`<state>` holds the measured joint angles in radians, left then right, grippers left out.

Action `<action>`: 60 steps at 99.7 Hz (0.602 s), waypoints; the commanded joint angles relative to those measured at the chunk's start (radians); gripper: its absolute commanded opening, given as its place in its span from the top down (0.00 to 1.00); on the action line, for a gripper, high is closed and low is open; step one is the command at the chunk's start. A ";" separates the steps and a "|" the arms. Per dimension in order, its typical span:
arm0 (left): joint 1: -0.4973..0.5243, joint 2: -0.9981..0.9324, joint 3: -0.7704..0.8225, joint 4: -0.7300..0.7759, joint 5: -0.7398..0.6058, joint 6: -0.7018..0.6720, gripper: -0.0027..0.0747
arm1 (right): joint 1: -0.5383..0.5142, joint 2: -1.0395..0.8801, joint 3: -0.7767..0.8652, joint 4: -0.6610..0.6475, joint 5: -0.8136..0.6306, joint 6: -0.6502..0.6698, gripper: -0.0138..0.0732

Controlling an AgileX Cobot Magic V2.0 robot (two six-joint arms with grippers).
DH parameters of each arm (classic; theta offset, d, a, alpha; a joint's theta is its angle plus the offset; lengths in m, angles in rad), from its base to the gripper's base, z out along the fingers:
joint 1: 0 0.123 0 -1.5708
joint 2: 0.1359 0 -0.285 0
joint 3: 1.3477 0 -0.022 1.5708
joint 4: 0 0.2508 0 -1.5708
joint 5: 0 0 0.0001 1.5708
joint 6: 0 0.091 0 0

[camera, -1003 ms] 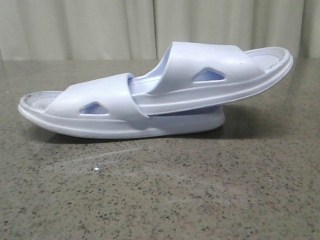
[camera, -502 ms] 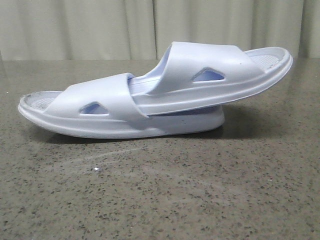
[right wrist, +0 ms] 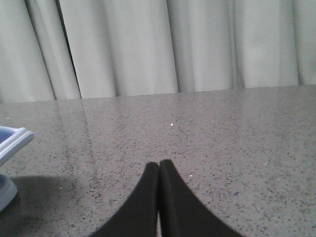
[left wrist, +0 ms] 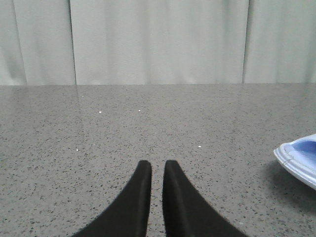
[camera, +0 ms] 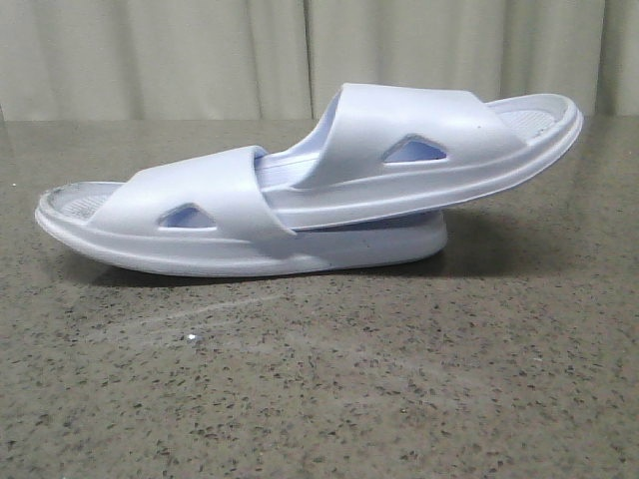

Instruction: Insert blue slippers together front up

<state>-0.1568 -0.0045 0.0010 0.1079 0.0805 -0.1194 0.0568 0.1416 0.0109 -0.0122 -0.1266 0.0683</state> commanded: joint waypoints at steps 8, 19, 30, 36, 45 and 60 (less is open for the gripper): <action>-0.004 -0.029 0.009 -0.008 -0.081 -0.008 0.94 | 0.002 -0.035 0.019 -0.021 -0.058 0.021 0.96; -0.004 -0.029 0.009 -0.008 -0.081 -0.008 0.94 | 0.002 -0.104 0.019 -0.028 -0.028 0.021 0.96; -0.004 -0.029 0.009 -0.008 -0.081 -0.008 0.94 | 0.002 -0.176 0.019 -0.028 0.032 0.021 0.96; -0.004 -0.029 0.009 -0.008 -0.081 -0.008 0.94 | 0.002 -0.169 0.019 -0.028 0.042 0.021 0.96; -0.004 -0.029 0.009 -0.008 -0.081 -0.008 0.94 | 0.002 -0.169 0.019 -0.028 0.058 0.021 0.96; -0.004 -0.029 0.009 -0.008 -0.081 -0.008 0.94 | 0.002 -0.169 0.019 -0.028 0.058 0.021 0.96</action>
<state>-0.1568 -0.0045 0.0010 0.1079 0.0805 -0.1194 0.0568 -0.0096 0.0109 -0.0296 0.0000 0.0881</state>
